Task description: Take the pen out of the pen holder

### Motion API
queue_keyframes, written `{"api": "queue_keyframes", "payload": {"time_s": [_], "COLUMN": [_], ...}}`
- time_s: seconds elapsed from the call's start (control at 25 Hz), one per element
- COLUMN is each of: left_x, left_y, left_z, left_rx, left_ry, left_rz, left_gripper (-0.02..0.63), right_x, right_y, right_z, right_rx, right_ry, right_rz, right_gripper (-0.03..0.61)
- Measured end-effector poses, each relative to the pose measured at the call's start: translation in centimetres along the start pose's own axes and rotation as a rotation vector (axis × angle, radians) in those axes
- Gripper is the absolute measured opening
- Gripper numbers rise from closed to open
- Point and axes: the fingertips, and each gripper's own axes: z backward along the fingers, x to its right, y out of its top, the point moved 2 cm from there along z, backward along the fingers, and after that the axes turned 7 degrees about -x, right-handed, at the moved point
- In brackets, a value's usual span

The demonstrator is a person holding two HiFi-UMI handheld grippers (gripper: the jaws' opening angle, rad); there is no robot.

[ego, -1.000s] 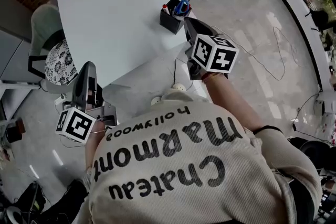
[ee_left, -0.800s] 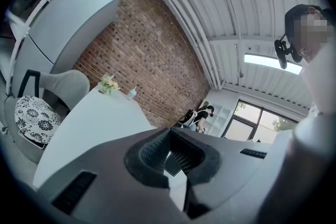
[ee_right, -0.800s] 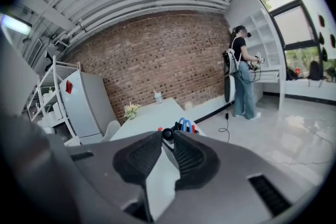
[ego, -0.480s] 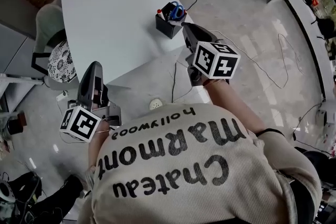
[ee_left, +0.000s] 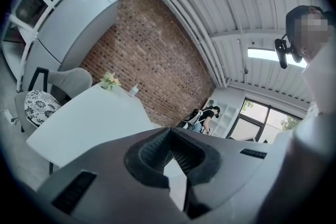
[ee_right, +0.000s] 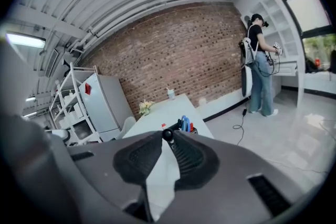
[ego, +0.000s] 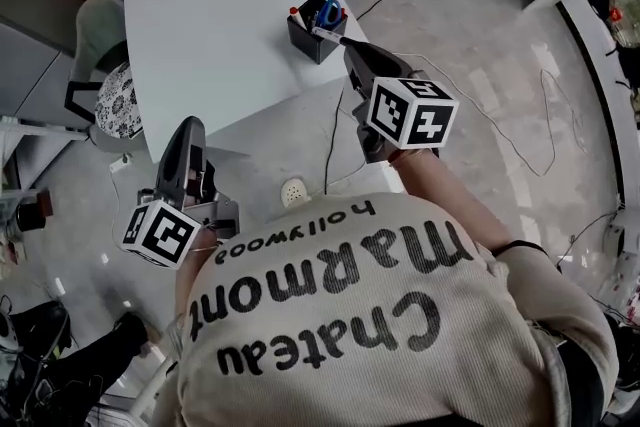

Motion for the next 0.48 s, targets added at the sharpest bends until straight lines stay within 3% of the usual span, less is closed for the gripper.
{"api": "queue_keyframes", "payload": {"time_s": [0.48], "left_x": [3.6], "left_y": [-2.5], "left_z": [2.2], "left_rx": [0.055], "left_ry": [0.020], "left_rz": [0.010], "left_gripper": [0.002], "right_x": [0.9], "right_y": [0.3], "right_z": [3.8], "right_rx": [0.034], "right_ry": [0.062], "right_rz": [0.000], "right_gripper": [0.071]}}
